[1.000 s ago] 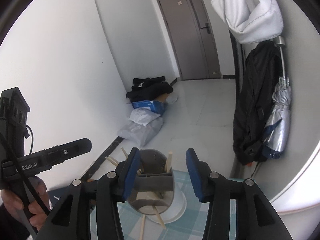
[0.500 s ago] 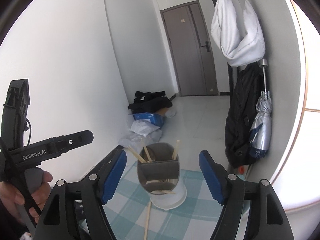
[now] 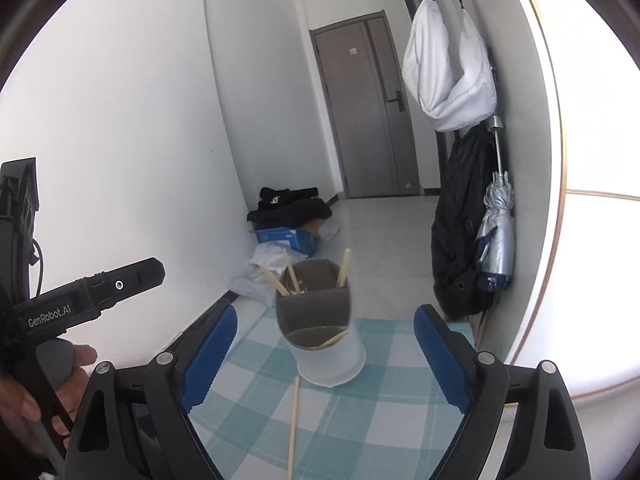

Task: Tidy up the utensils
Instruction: 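Pull both open grippers back from the caddy, then lower the right gripper onto the last loose chopstick and pinch it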

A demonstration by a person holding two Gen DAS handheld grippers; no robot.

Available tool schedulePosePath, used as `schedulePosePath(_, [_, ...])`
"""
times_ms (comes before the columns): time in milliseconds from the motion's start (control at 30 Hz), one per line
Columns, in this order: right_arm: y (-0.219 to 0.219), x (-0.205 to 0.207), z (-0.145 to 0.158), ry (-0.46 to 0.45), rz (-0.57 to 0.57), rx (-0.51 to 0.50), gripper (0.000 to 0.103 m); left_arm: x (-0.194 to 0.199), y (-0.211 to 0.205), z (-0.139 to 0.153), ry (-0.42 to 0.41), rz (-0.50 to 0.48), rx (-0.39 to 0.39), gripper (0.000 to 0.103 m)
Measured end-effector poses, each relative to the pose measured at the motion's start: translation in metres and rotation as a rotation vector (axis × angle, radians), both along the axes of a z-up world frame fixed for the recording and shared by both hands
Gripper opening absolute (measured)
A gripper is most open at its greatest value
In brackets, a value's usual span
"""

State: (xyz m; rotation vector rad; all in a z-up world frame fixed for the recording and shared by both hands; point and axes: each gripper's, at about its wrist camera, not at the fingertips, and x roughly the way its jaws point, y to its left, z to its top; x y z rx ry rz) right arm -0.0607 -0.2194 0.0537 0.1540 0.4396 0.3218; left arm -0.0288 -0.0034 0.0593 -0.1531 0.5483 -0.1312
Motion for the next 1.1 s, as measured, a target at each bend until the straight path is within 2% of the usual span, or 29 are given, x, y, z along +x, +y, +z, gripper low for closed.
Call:
schedulePosePath(300, [0.001,-0.013,-0.022,0.057,-0.006,-0.014,0.097,-0.015,-0.001,-0.021,0.0,-0.019,0.03,0.102])
schedulePosePath(500, [0.002,-0.017,-0.037,0.08,-0.02,-0.017,0.1,-0.013,0.006,-0.041,0.045,-0.033,0.0,0.102])
schedulePosePath(600, [0.006,-0.016,-0.045,0.095,-0.007,-0.025,0.1,-0.012,0.004,-0.053,0.05,-0.051,0.015,0.102])
schedulePosePath(900, [0.016,-0.009,-0.079,0.179,0.001,-0.06,0.1,0.006,0.019,-0.091,0.164,0.001,-0.033,0.102])
schedulePosePath(1100, [0.024,0.006,-0.102,0.27,0.019,-0.055,0.1,0.015,0.033,-0.113,0.237,0.047,-0.065,0.102])
